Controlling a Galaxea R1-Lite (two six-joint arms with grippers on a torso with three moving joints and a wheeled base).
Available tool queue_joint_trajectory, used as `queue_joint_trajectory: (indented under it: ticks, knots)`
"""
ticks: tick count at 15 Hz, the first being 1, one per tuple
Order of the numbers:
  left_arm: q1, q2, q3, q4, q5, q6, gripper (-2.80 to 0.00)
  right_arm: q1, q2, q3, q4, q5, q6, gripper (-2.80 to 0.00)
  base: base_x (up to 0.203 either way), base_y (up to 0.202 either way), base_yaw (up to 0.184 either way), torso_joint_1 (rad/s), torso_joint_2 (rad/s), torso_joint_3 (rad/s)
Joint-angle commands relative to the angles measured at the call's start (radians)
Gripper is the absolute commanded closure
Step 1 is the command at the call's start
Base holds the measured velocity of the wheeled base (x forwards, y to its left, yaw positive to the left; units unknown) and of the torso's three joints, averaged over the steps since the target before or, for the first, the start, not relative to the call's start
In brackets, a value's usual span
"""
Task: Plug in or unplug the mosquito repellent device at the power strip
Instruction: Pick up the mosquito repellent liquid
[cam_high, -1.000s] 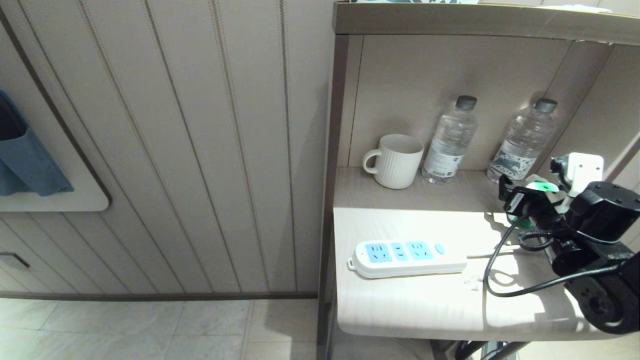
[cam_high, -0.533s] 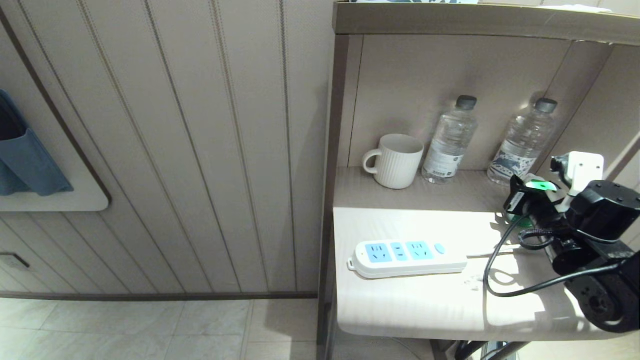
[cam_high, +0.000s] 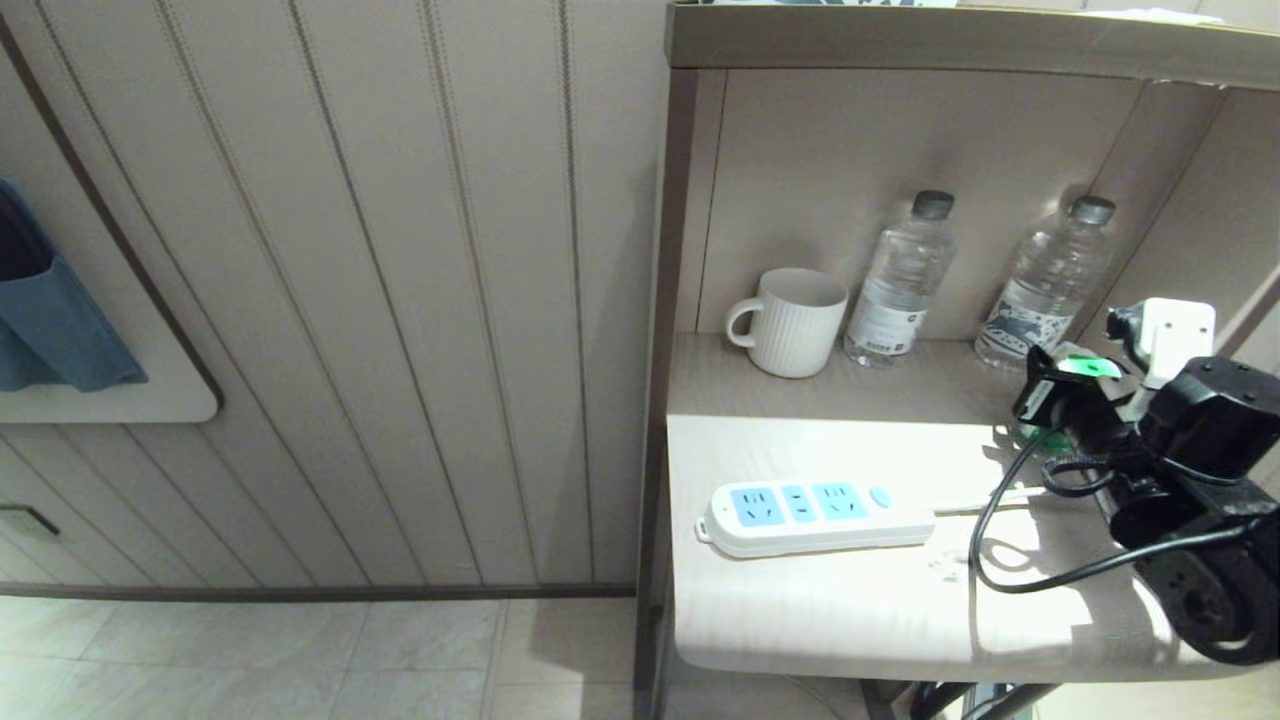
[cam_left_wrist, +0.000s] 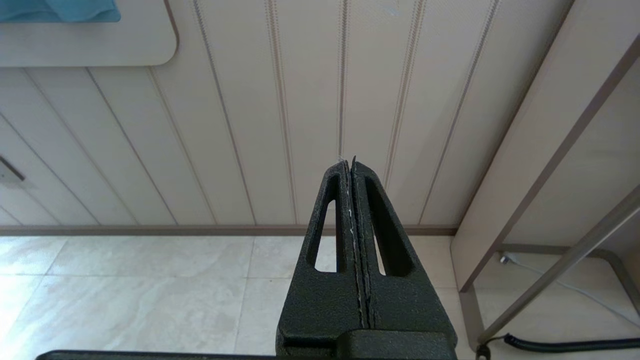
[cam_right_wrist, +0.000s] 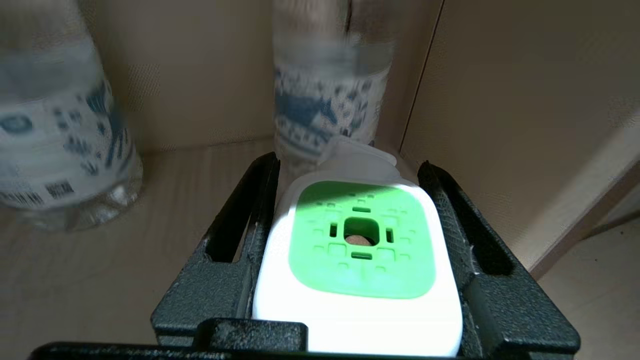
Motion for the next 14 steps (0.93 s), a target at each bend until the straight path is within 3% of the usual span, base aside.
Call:
queue_joint_trajectory:
  ticks: [1,4,6,8,11,14]
  knots:
    - [0.000,0.002,0.000,0.000,0.000,0.000,0.00,0.004,-0.123,0.002,0.079,-0.002,-0.009,0.00,0.000,0.000,0.000,0.000,0.00,0.000]
    - [0.000,0.002,0.000,0.000,0.000,0.000,0.00,0.031,-0.268,-0.022,0.310,-0.003,-0.013,0.00,0.000,0.000,0.000,0.000,0.00,0.000]
    - [0.000,0.002,0.000,0.000,0.000,0.000,0.00,0.082,-0.386,-0.062,0.553,-0.002,-0.011,0.00,0.000,0.000,0.000,0.000,0.00,0.000]
    - [0.000,0.002,0.000,0.000,0.000,0.000,0.00,0.131,-0.498,-0.133,0.902,0.003,0.000,0.00,0.000,0.000,0.000,0.000,0.00,0.000]
    - [0.000,0.002,0.000,0.000,0.000,0.000,0.00,0.224,-0.601,-0.368,1.454,0.030,0.081,0.00,0.000,0.000,0.000,0.000,0.00,0.000]
    - [0.000,0.002,0.000,0.000,0.000,0.000,0.00,0.262,-0.616,-0.606,1.836,0.131,0.180,0.00,0.000,0.000,0.000,0.000,0.00,0.000]
